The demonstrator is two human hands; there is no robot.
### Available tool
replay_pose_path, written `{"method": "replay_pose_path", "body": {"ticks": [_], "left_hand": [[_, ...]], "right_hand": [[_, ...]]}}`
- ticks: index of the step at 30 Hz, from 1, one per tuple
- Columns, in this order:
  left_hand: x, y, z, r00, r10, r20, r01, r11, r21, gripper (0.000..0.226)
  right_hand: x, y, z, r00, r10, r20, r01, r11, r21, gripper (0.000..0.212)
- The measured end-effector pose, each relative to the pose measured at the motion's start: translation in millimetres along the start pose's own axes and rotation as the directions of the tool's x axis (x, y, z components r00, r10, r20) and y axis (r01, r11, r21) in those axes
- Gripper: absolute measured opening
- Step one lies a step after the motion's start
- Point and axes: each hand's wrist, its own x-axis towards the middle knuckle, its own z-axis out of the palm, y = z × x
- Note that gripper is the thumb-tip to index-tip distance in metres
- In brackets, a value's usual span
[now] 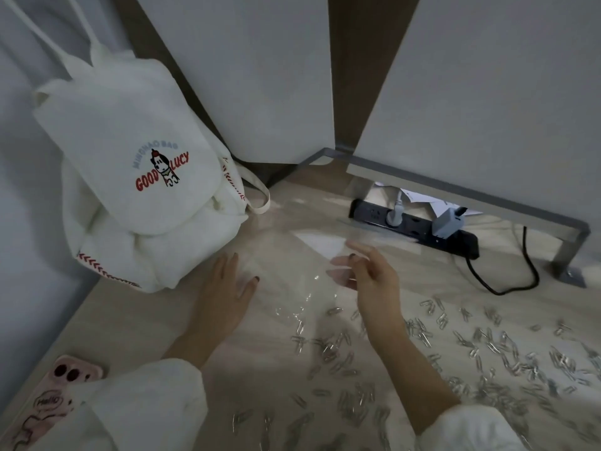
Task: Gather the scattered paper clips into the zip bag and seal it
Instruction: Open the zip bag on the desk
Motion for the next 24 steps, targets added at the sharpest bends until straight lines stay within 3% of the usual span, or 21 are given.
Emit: {"method": "replay_pose_path", "body": {"ticks": [2,4,7,9,11,13,15,16,17,18,19,20,22,24], "left_hand": [[-20.2,8.0,6.7,0.994,0.102,-0.024,-0.101,0.994,0.048,0.057],[-41.9,13.4,24.5,0.972,0.199,0.127,-0.215,0.967,0.134,0.059],[-54.6,9.2,41.5,0.951,0.189,0.244,-0.265,0.905,0.332,0.048],[-54.8,7.2,43.0,0.942,0.146,0.302,-0.258,0.891,0.373,0.049],[-54.2,7.7,39.3,0.964,0.085,0.252,-0.184,0.895,0.405,0.057],[-59.6,18.9,27.7,0.984,0.041,0.172,-0.094,0.944,0.316,0.061],[-81.0,51.5,14.8,0.993,-0.040,0.115,0.046,0.998,-0.046,0.056],[-97.9,76.4,4.4,0.976,-0.147,0.159,0.194,0.923,-0.333,0.054],[-114.2,99.9,-3.6,0.930,-0.208,0.304,0.358,0.709,-0.607,0.058],[-133.2,122.3,-8.9,0.869,-0.183,0.459,0.489,0.451,-0.747,0.064],[-147.1,135.6,-9.0,0.817,-0.128,0.562,0.575,0.241,-0.782,0.067],[-164.5,149.3,-8.4,0.806,-0.069,0.588,0.591,0.126,-0.797,0.062],[-193.1,168.4,-6.3,0.865,-0.051,0.499,0.501,0.045,-0.864,0.036],[-210.6,173.4,-4.5,0.921,-0.109,0.374,0.382,0.064,-0.922,0.021]], "right_hand": [[-12.1,-12.2,-17.7,0.999,-0.002,-0.054,0.008,0.995,0.099,0.030],[-27.4,-21.7,-37.4,0.994,0.011,-0.106,0.007,0.986,0.167,0.029],[-52.9,-28.7,-64.4,0.993,0.042,-0.111,-0.018,0.979,0.205,0.027],[-72.7,-30.0,-85.3,0.994,0.054,-0.091,-0.034,0.977,0.210,0.026],[-92.4,-31.9,-103.9,0.997,0.046,-0.065,-0.032,0.978,0.206,0.027],[-109.7,-31.9,-118.5,0.998,0.022,-0.054,-0.012,0.983,0.186,0.031],[-131.8,-32.4,-134.0,0.999,-0.010,-0.031,0.016,0.983,0.184,0.039],[-142.7,-31.5,-140.0,0.999,-0.030,-0.015,0.033,0.983,0.181,0.044],[-152.7,-29.3,-144.3,0.999,-0.051,0.003,0.049,0.983,0.177,0.048],[-164.9,-26.1,-149.8,0.997,-0.069,0.025,0.064,0.984,0.165,0.050],[-173.2,-20.4,-150.6,0.996,-0.078,0.053,0.070,0.987,0.142,0.050],[-184.3,-13.8,-154.7,0.993,-0.086,0.087,0.076,0.991,0.111,0.050],[-204.0,-1.5,-164.0,0.981,-0.069,0.179,0.053,0.995,0.088,0.045],[-216.6,3.0,-177.1,0.960,0.018,0.278,-0.064,0.985,0.158,0.048]]}}
